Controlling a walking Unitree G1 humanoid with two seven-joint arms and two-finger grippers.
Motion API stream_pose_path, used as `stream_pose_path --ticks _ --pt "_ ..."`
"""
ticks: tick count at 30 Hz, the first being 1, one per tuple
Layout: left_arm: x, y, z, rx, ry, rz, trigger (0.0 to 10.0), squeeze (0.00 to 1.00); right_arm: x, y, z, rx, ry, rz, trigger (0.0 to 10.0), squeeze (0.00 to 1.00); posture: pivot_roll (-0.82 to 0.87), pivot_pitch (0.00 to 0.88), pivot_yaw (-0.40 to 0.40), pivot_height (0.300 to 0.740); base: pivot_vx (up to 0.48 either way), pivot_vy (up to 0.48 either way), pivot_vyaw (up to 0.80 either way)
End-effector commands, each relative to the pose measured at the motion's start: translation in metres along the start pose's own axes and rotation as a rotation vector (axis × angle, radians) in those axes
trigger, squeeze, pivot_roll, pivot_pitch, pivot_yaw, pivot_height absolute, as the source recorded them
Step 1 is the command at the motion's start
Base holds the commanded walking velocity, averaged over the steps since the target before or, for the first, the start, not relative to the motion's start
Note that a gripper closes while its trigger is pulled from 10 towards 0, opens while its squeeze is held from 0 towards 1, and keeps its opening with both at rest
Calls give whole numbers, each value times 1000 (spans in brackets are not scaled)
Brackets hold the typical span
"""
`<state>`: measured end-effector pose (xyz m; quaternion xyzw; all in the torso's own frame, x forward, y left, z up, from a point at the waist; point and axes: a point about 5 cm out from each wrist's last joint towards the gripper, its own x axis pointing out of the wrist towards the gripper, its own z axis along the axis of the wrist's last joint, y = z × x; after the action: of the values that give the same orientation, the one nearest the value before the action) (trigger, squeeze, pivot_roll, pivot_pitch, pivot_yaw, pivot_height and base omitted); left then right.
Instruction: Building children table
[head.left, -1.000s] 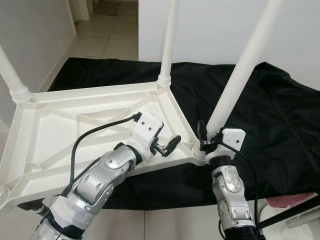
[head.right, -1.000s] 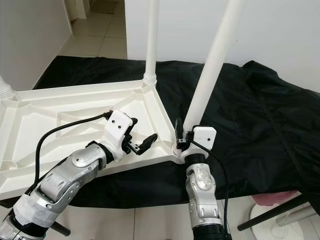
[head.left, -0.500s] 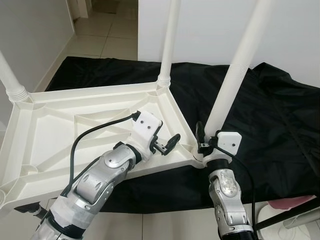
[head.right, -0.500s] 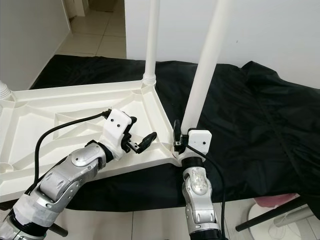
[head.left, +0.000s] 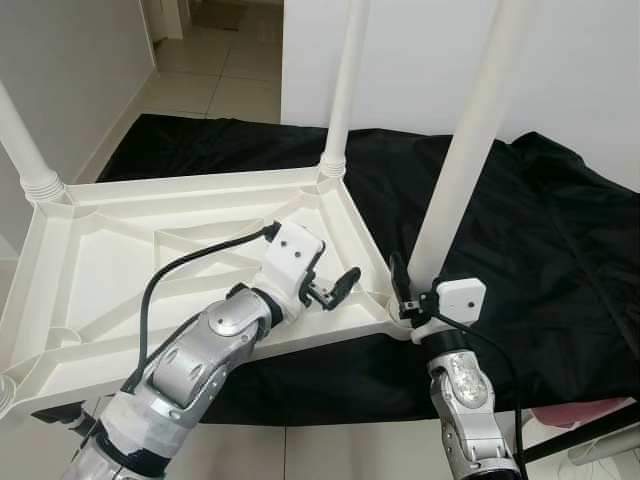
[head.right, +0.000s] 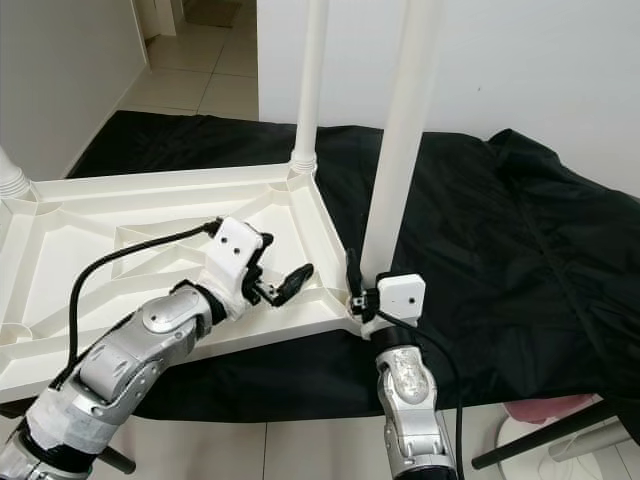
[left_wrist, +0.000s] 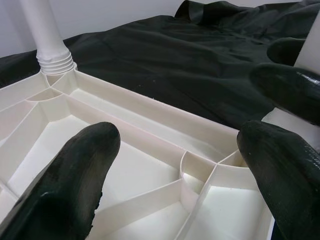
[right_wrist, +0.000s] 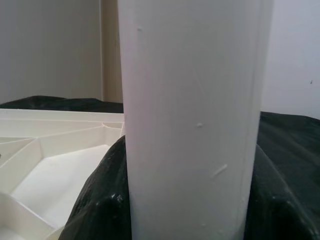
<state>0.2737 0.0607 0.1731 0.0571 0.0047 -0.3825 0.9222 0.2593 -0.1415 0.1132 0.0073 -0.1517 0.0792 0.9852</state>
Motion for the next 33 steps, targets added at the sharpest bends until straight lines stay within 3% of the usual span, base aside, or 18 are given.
stream_pose_path --ticks 1,2,12,23,33 --pt "0 -6 2 9 3 -121 10000 0 -23 -3 -35 91 192 -18 10000 0 -8 16 -50 740 0 0 0" --pt "0 -6 2 10 4 -121 10000 0 -24 -3 -35 129 189 -20 10000 0 -8 16 -50 740 0 0 0" --pt "0 -5 3 10 5 -130 10000 0 -22 -19 -38 146 201 -83 10000 0 -16 23 -40 740 0 0 0" --pt "0 -5 3 9 5 -124 10000 0 -20 -11 -35 88 171 -24 10000 0 -16 26 -42 740 0 0 0" --pt "0 -5 3 6 3 -122 10000 0 -20 -6 -35 99 170 -13 10000 0 -15 28 -45 740 0 0 0"
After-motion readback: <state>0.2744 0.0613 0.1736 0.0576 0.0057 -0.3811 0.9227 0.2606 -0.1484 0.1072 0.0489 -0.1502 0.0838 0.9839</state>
